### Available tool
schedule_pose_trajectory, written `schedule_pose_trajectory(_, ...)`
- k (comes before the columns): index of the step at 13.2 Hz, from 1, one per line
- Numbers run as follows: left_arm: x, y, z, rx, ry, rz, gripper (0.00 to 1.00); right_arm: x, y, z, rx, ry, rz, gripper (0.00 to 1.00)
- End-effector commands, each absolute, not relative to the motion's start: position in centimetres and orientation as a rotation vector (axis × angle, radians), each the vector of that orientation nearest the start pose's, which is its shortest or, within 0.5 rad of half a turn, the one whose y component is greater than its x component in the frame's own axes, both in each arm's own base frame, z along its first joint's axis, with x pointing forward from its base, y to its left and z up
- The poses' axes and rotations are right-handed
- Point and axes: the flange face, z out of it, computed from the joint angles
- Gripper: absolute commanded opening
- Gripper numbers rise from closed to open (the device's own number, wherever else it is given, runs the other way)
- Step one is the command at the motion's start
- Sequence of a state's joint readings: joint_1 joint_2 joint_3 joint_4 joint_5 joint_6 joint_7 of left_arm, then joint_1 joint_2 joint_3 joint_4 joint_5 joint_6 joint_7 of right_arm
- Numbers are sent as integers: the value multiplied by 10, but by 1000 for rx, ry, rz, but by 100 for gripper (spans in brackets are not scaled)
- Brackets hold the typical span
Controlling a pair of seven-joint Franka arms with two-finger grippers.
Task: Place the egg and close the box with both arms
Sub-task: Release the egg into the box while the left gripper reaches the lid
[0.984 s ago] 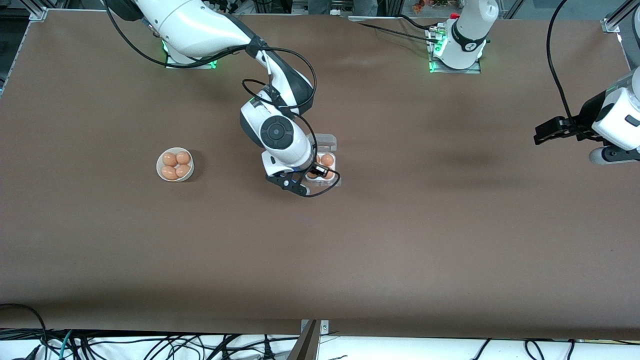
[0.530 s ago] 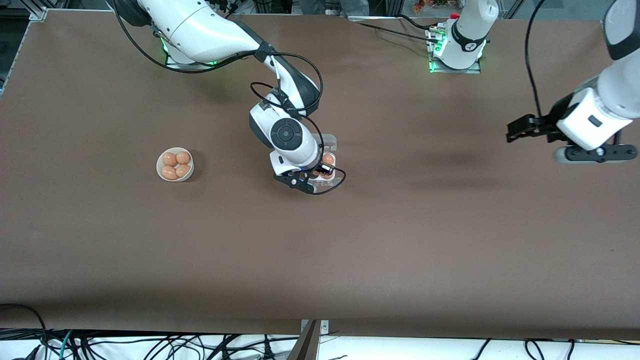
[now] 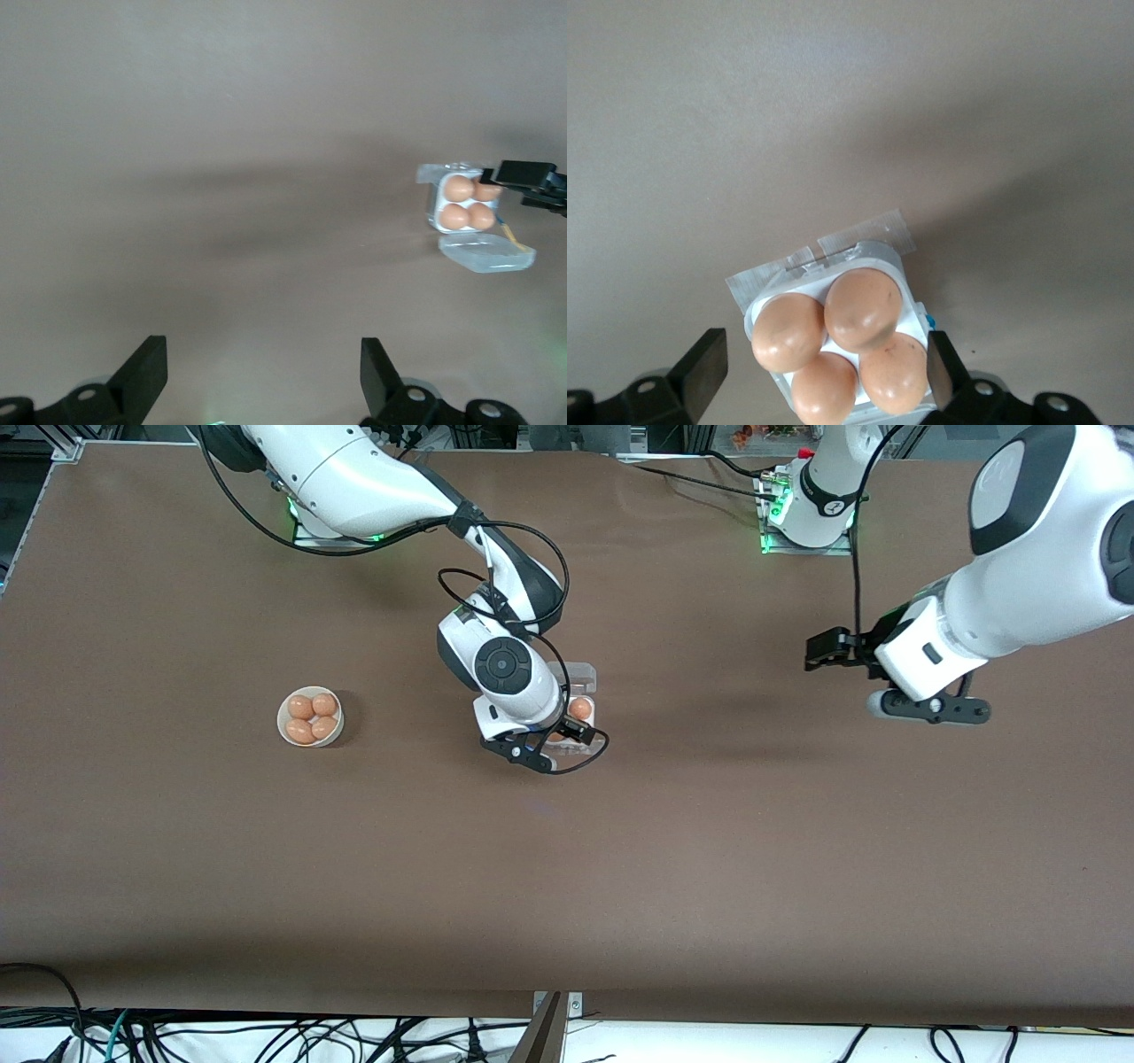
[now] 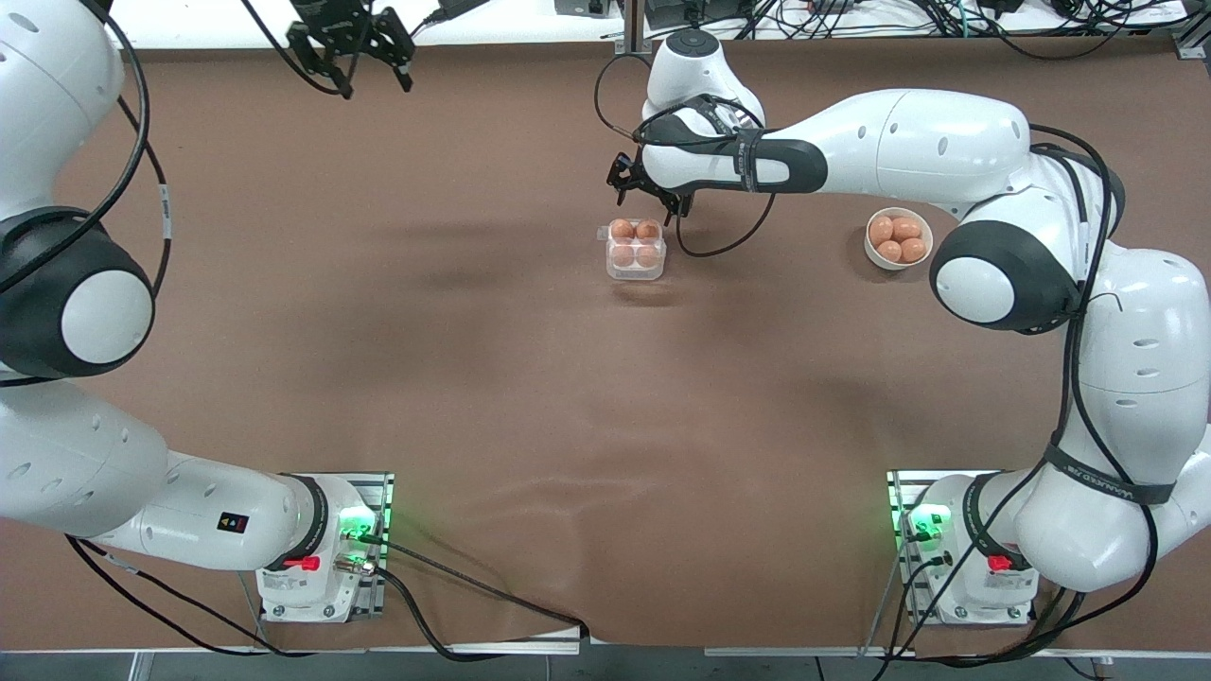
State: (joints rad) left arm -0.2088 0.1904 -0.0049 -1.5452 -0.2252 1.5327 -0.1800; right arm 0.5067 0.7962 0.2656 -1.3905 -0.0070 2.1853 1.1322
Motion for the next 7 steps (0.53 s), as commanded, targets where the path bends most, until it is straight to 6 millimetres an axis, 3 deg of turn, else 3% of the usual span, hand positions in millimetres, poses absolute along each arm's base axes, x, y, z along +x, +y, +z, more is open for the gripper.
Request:
schedule_pose_trajectory(1, 574, -210, 509, -3278, -27, 487, 89, 576, 463, 260, -2942, 655, 151, 100)
schedule_pose_trajectory(3, 566, -264, 498, -3238, -104, 518, 87, 608, 426, 279, -2940, 610, 92, 100)
schedule_pose_trajectory(4, 562, -292, 488, -3210, -151, 539, 85, 625, 399, 299, -2935, 575, 57, 100)
schedule_pose_trajectory(5, 554, -325, 478, -3182, -174, 552, 82, 637, 375, 313, -2945, 552, 59, 100)
schedule_pose_trajectory(7, 544, -371, 456, -3133, -237, 578, 75, 649, 336, 340, -2978, 551, 68, 100)
